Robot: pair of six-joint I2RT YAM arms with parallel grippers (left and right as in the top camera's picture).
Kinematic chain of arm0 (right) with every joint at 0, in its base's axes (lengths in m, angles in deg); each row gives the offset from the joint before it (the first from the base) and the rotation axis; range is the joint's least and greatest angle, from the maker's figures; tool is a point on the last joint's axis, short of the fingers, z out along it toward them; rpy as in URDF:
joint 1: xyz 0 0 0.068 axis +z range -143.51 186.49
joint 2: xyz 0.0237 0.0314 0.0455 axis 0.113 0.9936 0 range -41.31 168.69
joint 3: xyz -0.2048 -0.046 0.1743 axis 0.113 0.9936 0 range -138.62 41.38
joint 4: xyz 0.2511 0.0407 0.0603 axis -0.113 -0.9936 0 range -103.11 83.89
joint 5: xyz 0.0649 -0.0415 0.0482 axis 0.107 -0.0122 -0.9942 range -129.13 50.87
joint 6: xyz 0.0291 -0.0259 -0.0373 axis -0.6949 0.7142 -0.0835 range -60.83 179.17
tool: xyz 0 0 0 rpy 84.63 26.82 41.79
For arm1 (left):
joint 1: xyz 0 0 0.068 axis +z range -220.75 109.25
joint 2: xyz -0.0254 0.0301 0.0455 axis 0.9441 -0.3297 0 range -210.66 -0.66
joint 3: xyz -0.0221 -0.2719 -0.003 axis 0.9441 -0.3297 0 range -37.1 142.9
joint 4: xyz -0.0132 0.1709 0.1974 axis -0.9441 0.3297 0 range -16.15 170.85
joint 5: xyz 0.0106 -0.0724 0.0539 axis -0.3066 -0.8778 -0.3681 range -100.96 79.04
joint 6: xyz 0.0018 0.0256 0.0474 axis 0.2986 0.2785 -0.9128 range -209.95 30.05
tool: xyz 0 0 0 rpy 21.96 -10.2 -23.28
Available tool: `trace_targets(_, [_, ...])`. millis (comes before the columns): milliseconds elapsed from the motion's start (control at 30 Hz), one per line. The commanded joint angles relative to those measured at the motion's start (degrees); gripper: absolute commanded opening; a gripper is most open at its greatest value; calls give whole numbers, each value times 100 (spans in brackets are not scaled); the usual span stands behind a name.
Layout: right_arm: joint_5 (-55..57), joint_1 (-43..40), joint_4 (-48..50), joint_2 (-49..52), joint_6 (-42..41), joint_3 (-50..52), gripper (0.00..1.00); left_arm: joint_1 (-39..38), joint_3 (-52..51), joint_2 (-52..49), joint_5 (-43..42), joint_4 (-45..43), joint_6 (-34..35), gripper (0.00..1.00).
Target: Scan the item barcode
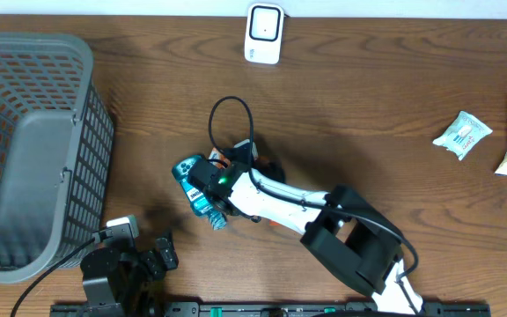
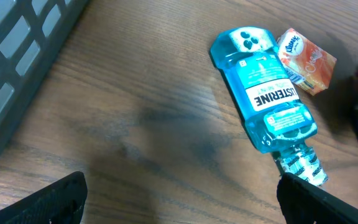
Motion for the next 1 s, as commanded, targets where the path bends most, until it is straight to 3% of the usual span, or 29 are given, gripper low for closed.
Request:
trace_targets(0, [-483,-55,-116,413,129,170,36,4,-46,20,-13,186,24,98])
trace_targets(233, [-1399,-337,-354,409,409,101,15,4,-46,20,-15,186,24,98])
trace_targets(400, [-3405,-791,-356,256,1429,-350,2,4,-46,20,-15,186,24,98])
trace_targets(667, [-7197,-1792,-1019,-216,4234,-667,1,4,-46,20,-15,186,24,98])
trace_targets(967, [-9167,-2739,-1117,-203,5963,-348,1,4,-46,20,-13,186,24,98])
